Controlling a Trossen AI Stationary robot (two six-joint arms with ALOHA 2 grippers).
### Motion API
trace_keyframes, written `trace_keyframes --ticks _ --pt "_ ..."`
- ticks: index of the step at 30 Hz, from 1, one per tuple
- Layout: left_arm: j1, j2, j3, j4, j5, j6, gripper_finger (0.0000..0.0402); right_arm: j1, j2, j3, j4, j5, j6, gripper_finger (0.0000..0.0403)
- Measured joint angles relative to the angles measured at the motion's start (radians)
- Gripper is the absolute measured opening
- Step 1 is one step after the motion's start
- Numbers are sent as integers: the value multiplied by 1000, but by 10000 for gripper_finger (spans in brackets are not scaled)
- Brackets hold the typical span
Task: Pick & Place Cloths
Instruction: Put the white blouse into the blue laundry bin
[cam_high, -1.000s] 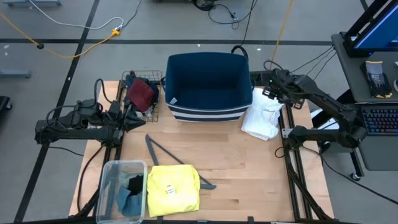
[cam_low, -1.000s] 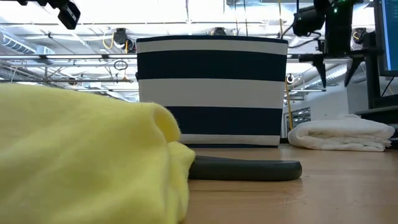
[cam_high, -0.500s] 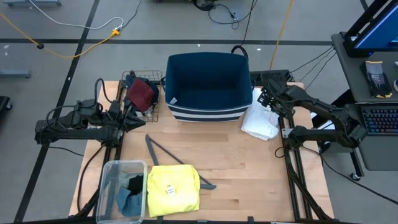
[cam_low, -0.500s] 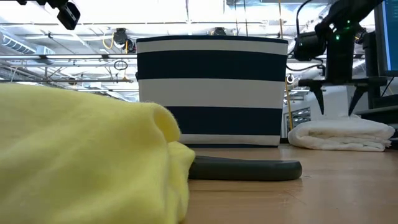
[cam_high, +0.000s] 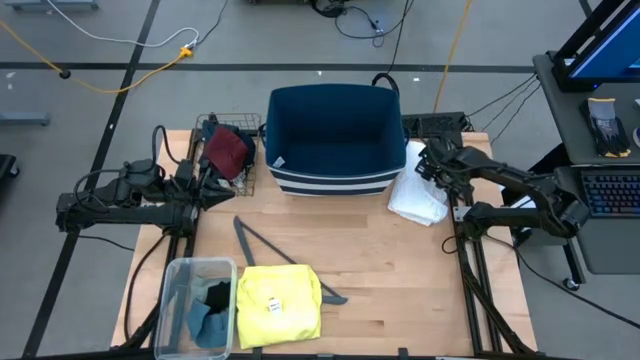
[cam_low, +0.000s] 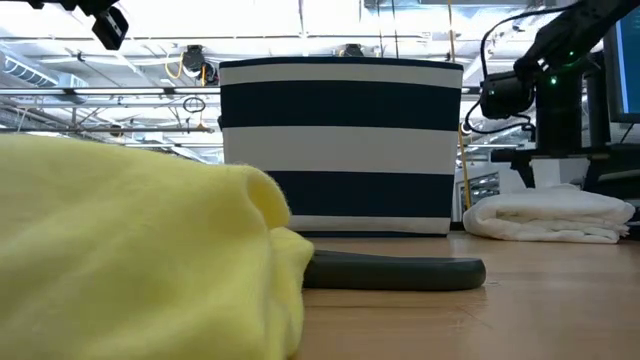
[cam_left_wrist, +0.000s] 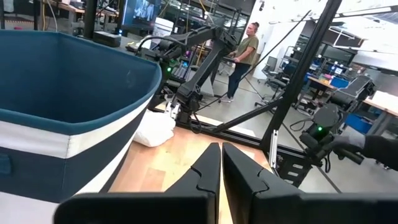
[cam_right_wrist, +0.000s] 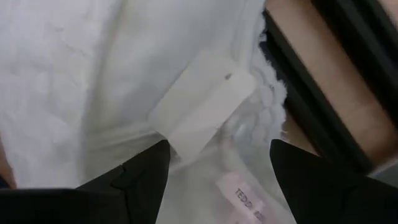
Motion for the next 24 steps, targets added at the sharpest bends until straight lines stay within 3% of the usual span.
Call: trace_keyframes --ticks 6,16,20,24 --pt "0 0 0 0 0 -16 2 7 0 -101 105 -28 38 272" --pt "0 0 0 0 -1 -33 11 67 -2 -259 308 -34 134 267" --pt "0 0 0 0 -1 -35 3 73 -2 -278 315 -35 159 231" --pt "0 0 0 0 -1 -35 14 73 -1 -295 334 -41 160 164"
